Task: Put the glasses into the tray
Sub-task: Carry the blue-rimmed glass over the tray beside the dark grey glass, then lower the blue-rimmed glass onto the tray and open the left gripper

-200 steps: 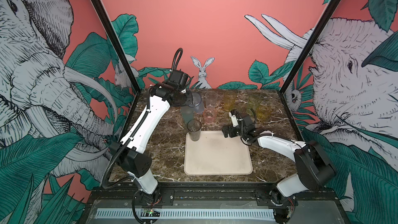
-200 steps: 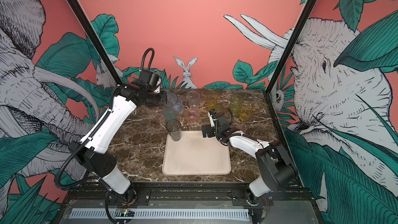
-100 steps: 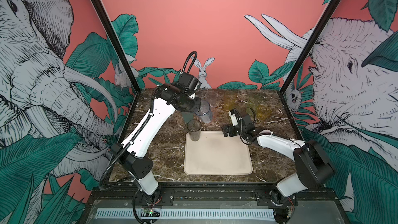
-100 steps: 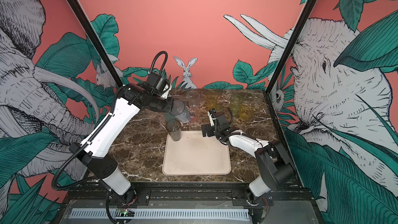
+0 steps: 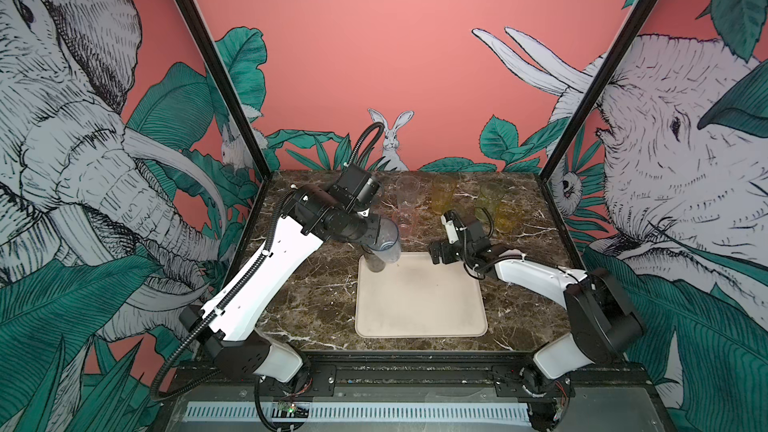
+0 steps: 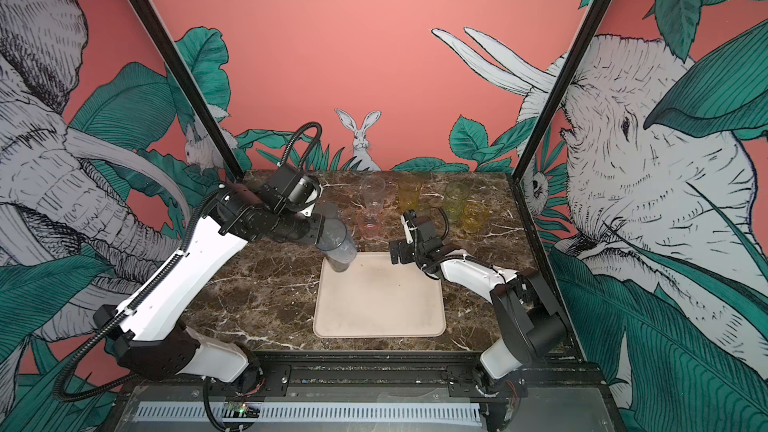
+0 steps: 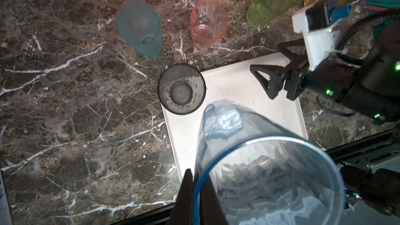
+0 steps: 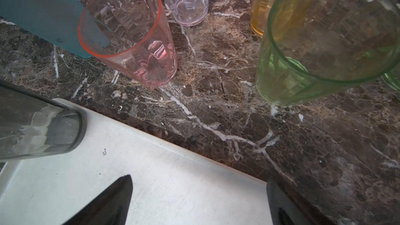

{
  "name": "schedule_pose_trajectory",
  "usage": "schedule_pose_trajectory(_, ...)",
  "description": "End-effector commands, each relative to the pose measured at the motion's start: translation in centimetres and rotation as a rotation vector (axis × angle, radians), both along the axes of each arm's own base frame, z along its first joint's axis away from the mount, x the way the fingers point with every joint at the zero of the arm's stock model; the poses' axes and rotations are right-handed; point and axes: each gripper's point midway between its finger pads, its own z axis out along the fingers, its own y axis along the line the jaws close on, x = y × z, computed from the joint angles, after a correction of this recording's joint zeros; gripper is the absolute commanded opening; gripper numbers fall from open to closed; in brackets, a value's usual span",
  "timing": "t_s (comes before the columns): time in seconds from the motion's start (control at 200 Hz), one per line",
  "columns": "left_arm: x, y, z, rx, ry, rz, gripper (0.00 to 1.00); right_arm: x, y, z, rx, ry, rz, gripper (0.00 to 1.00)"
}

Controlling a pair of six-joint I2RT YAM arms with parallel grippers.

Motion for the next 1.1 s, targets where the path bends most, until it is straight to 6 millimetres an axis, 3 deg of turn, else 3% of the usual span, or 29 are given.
schedule_pose_trajectory(0.0,-1.2,0.7,-1.1,0.016,0.011,0.059,0.0,0.7,0.4,0.7,-0.007,-0.025,0.003,0.99)
schedule_pose_trajectory(0.21,-3.1,0.5,-4.1,0.04,0.032,0.089,0.0,0.8,0.7,0.1,0.008,-0.025,0.004,0.99)
schedule_pose_trajectory(0.345,-4.1,2.2,-6.3,0.123,0.049,0.153,0.0,0.9,1.0,0.1,0.018,-0.015,0.009,0.99)
schedule_pose_trajectory(0.435,-4.5,2.2,-7.9,0.104,0.065,0.175,0.0,0.9,1.0,0.1,0.024,-0.018,0.009,0.99)
schedule_pose_trajectory(0.86,-3.8,3.2,-12.3,0.122,0.106,0.291,0.0,0.7,1.1,0.6,0.046,-0.027,0.01,0.99)
schedule_pose_trajectory(1.095,-2.2,2.5,-12.6,0.101,0.097,0.299,0.0,0.4,1.1,1.0,0.052,-0.031,0.014,0.99)
